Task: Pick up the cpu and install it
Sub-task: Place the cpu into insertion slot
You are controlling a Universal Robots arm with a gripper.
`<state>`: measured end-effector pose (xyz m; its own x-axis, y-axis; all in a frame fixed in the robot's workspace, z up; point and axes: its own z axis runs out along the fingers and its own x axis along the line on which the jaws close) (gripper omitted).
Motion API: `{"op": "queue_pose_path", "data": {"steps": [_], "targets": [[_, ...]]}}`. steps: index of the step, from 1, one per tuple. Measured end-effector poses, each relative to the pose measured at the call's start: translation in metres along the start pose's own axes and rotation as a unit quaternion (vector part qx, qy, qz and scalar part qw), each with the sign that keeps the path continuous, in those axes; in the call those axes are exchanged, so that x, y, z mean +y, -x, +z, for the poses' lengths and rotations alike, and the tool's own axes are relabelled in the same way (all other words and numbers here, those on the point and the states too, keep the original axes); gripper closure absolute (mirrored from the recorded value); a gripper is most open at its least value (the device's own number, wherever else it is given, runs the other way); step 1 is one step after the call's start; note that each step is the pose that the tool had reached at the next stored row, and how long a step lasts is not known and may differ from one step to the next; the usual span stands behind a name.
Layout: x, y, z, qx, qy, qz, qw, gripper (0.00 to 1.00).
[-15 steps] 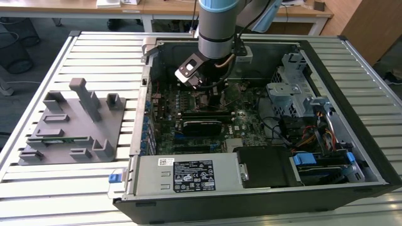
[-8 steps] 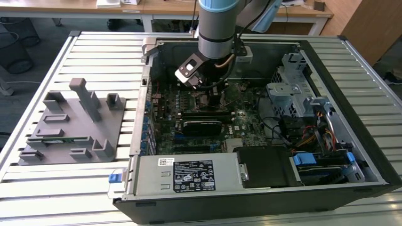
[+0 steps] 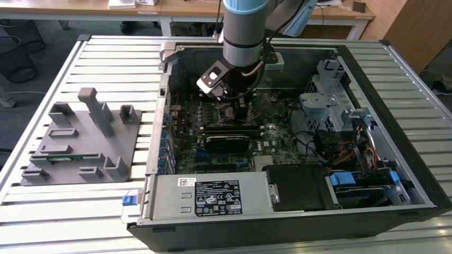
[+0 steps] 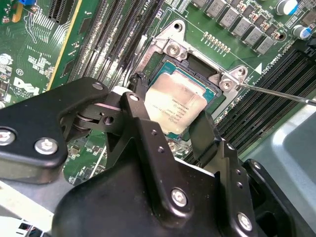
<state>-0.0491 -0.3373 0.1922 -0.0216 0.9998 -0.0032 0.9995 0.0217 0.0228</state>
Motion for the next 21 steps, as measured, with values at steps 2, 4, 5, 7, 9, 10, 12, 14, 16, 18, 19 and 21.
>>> {"op": "queue_pose_path", "data": {"steps": [2, 4, 5, 7, 9, 10, 12, 14, 16, 18, 19, 21], "targets": [[0.0, 0.0, 0.0, 0.0, 0.0, 0.0, 1.0, 0.38], [0.0, 0.0, -0.0009, 0.0001, 0.0001, 0.0, 1.0, 0.38], [0.0001, -0.0001, -0.0011, 0.0002, 0.0001, 0.0, 1.0, 0.38], [0.0001, -0.0001, -0.0011, 0.0003, 0.0002, 0.0, 1.0, 0.38], [0.0008, 0.0, -0.0011, 0.0001, 0.0, 0.0, 1.0, 0.38], [0.001, 0.0001, -0.0011, 0.0001, 0.0, -0.001, 1.0, 0.38], [0.0011, 0.0001, -0.0013, -0.0001, -0.0002, -0.004, 1.0, 0.4], [0.0012, 0.0, -0.0012, 0.0001, 0.0, -0.008, 1.0, 0.46], [0.0012, 0.0, -0.0011, 0.0004, 0.0, -0.013, 0.9999, 0.46], [0.0012, -0.0001, -0.0011, 0.0005, 0.0, -0.018, 0.9998, 0.46], [0.0013, -0.0002, -0.0011, 0.0005, 0.0, -0.02, 0.9998, 0.46], [0.0012, -0.0003, -0.001, 0.0005, 0.0, -0.02, 0.9998, 0.46]]}}
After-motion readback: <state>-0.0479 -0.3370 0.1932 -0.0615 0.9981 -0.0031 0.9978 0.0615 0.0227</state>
